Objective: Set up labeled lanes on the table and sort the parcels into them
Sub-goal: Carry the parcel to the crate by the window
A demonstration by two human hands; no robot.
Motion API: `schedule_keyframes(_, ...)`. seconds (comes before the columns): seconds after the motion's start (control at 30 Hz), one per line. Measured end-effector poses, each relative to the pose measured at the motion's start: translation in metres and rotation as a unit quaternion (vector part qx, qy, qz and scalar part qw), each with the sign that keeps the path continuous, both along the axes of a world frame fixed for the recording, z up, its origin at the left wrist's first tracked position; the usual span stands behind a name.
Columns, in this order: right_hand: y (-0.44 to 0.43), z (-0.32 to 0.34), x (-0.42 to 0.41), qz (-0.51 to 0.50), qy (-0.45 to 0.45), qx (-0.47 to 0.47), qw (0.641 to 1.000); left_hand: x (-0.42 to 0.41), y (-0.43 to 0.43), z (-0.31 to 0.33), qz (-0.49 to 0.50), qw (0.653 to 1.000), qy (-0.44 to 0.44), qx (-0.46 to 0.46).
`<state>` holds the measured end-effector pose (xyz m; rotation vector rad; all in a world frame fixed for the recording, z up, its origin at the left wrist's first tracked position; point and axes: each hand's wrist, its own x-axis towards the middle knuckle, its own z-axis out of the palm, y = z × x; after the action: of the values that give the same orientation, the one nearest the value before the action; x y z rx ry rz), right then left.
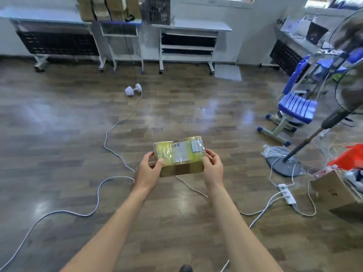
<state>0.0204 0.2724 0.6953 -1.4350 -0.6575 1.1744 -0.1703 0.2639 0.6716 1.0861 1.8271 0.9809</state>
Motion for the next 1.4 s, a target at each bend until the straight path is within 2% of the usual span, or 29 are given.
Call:
schedule_keyframes(0.2, 0.075, 0.041, 0.016, 0.01, 0.012, 0.069, 0.998, 0.016, 0.076, 0.056, 0.008, 0.995, 0.049, 0.087)
schedule_keyframes(0.43, 0.194, 0.088, 0.027, 0.009, 0.024, 0.167, 0.986, 0.026, 0.211, 0.124, 0.042, 0.984, -0.009, 0.175)
schedule_keyframes(0.57, 0.271, 0.111, 0.019, -0.007, 0.027, 0.197, 0.98, 0.023, 0.282, 0.156, 0.036, 0.974, 0.053, 0.217)
schedule_keyframes(0.67, 0.334, 0.122, 0.013, 0.001, 0.026, 0.21, 0.977, 0.016, 0.346, 0.17, 0.034, 0.966, 0.07, 0.246)
schedule_keyframes(1.13, 0.677, 0.163, -0.016, -0.036, -0.024, 0.224, 0.974, -0.015, 0.698, 0.196, -0.02, 0.965, 0.013, 0.262)
schedule_keyframes(1.4, 0.858, 0.164, -0.009, -0.052, -0.024, 0.216, 0.975, -0.014, 0.892, 0.201, -0.042, 0.962, 0.057, 0.265)
